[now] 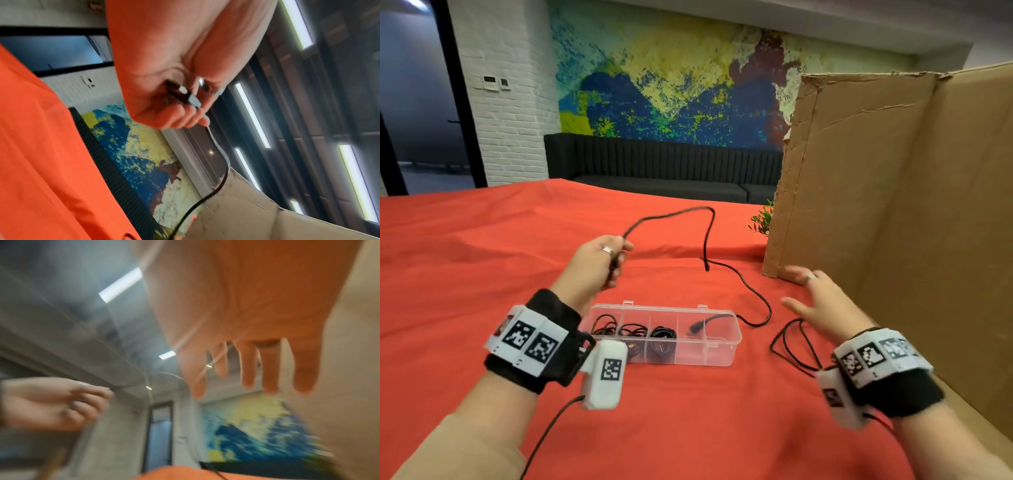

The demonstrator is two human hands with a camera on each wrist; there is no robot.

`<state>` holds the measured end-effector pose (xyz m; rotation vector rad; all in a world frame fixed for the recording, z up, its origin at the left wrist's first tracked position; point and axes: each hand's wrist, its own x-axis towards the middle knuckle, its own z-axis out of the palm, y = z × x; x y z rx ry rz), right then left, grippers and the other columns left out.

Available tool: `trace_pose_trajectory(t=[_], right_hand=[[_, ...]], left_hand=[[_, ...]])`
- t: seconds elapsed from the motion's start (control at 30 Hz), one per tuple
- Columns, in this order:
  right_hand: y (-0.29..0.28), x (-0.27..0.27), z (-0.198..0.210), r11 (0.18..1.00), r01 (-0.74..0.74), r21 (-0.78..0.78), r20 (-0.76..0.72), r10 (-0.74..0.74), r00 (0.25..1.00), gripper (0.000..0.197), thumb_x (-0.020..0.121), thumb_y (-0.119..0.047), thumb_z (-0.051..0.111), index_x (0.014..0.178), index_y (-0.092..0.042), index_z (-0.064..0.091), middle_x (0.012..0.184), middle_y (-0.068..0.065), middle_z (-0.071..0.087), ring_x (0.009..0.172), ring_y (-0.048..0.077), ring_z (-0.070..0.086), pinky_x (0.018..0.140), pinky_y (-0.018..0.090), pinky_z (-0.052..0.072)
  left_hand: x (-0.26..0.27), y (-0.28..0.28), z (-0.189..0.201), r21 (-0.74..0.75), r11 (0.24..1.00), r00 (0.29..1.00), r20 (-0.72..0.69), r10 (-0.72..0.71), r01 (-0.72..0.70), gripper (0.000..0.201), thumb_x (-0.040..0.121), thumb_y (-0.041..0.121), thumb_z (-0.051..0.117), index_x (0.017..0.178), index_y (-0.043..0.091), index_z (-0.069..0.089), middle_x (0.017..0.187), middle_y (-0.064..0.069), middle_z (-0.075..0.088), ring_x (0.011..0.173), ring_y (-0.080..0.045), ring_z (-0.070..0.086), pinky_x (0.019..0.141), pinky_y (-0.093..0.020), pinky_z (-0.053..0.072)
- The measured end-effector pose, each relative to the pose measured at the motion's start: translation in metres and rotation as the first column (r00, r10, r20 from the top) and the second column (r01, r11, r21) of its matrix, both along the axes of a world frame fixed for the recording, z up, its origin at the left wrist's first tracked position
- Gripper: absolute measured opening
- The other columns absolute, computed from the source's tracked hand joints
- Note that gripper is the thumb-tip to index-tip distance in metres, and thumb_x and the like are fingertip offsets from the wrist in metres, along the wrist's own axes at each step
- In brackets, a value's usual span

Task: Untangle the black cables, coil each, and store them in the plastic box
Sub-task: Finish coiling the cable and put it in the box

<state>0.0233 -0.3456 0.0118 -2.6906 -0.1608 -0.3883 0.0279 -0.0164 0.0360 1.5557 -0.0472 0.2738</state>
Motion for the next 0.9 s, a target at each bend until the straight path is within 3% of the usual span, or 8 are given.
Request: trace_pose_trajectory(t=[0.2, 0.27, 0.33, 0.4, 0.53, 0.73, 0.83, 0.9], right_hand=[[0.103, -0.021, -0.001, 0.982, -0.186, 0.021, 0.501, 0.15, 0.852, 0.061, 0.087, -0.037, 0.052, 0.141, -0.039, 0.023, 0.146, 0.008, 0.036, 0.138, 0.027, 0.029, 0.108, 0.041, 0.025], [0.114, -0.023, -0.005, 0.982, -0.191, -0.012, 0.483, 0.173, 0.859, 0.041, 0.088, -0.047, 0.03, 0.118, -0.029, 0.051, 0.103, -0.004, 0.066, 0.115, 0.025, 0.055, 0.098, 0.044, 0.038], [0.118, -0.029, -0.012, 0.962, -0.27, 0.046, 0.301, 0.245, 0.922, 0.051, 0.083, -0.058, 0.019, 0.101, -0.024, 0.051, 0.058, -0.014, 0.053, 0.083, 0.026, 0.063, 0.073, 0.034, 0.043], [0.117, -0.03, -0.022, 0.957, -0.28, 0.069, 0.254, 0.255, 0.933, 0.059, 0.077, -0.071, 0.014, 0.101, -0.026, 0.044, 0.059, -0.011, 0.054, 0.078, 0.03, 0.062, 0.062, 0.035, 0.04], [0.119, -0.047, -0.04, 0.932, -0.363, 0.018, 0.286, 0.343, 0.895, 0.061, 0.08, -0.075, -0.003, 0.098, -0.031, 0.034, 0.081, 0.0, 0.069, 0.076, 0.032, 0.063, 0.062, 0.041, 0.049], [0.133, -0.076, -0.05, 0.836, -0.368, -0.407, 0.275, 0.496, 0.824, 0.017, 0.09, -0.04, 0.038, 0.084, -0.027, 0.046, 0.054, -0.006, 0.059, 0.049, 0.014, 0.057, 0.049, 0.022, 0.042], [0.133, -0.073, -0.044, 0.838, -0.378, -0.394, 0.39, 0.525, 0.756, 0.019, 0.094, -0.038, 0.038, 0.08, -0.027, 0.046, 0.061, -0.009, 0.059, 0.056, 0.014, 0.058, 0.055, 0.027, 0.042], [0.128, -0.065, -0.032, 0.873, -0.379, -0.307, 0.469, 0.485, 0.738, 0.018, 0.095, -0.039, 0.037, 0.087, -0.029, 0.05, 0.07, -0.009, 0.062, 0.064, 0.013, 0.059, 0.059, 0.028, 0.04]], left_hand=[[-0.044, -0.032, -0.017, -0.014, 0.825, 0.824, -0.048, -0.565, 0.565, 0.013, 0.091, 0.02, 0.05, 0.087, 0.008, 0.053, 0.054, 0.001, 0.039, 0.04, -0.005, 0.029, 0.039, -0.015, 0.031], [-0.052, -0.034, -0.023, -0.14, 0.755, 0.755, -0.061, -0.652, 0.641, 0.021, 0.086, 0.025, 0.048, 0.089, 0.007, 0.058, 0.049, 0.005, 0.028, 0.04, -0.005, 0.021, 0.038, -0.015, 0.025], [-0.055, -0.033, -0.028, -0.318, 0.652, 0.677, -0.042, -0.735, 0.689, 0.023, 0.086, 0.027, 0.051, 0.083, 0.007, 0.062, 0.046, 0.007, 0.025, 0.038, -0.005, 0.02, 0.038, -0.017, 0.025], [-0.052, -0.027, -0.032, -0.537, 0.467, 0.595, 0.082, -0.8, 0.702, 0.019, 0.086, 0.027, 0.06, 0.077, 0.01, 0.062, 0.046, 0.007, 0.032, 0.04, -0.006, 0.026, 0.041, -0.019, 0.033], [-0.042, -0.02, -0.039, -0.764, 0.193, 0.619, 0.317, -0.718, 0.616, 0.036, 0.098, 0.026, 0.04, 0.112, 0.003, 0.064, 0.105, -0.009, 0.069, 0.095, -0.021, 0.066, 0.085, -0.032, 0.051], [-0.044, -0.043, -0.04, -0.646, 0.636, 0.905, 0.251, -0.345, 0.422, 0.036, 0.088, 0.027, 0.043, 0.107, 0.005, 0.065, 0.12, -0.013, 0.064, 0.116, -0.023, 0.059, 0.097, -0.033, 0.047], [-0.04, -0.04, -0.048, 0.07, 0.974, 0.919, 0.323, -0.228, 0.217, 0.026, 0.091, 0.032, 0.042, 0.105, 0.02, 0.06, 0.111, 0.003, 0.066, 0.111, -0.005, 0.059, 0.098, -0.018, 0.044], [-0.037, -0.034, -0.052, 0.554, 0.827, 0.905, 0.297, -0.305, 0.096, 0.03, 0.089, 0.046, 0.034, 0.096, 0.028, 0.058, 0.095, 0.011, 0.064, 0.094, 0.001, 0.058, 0.087, -0.019, 0.044]])
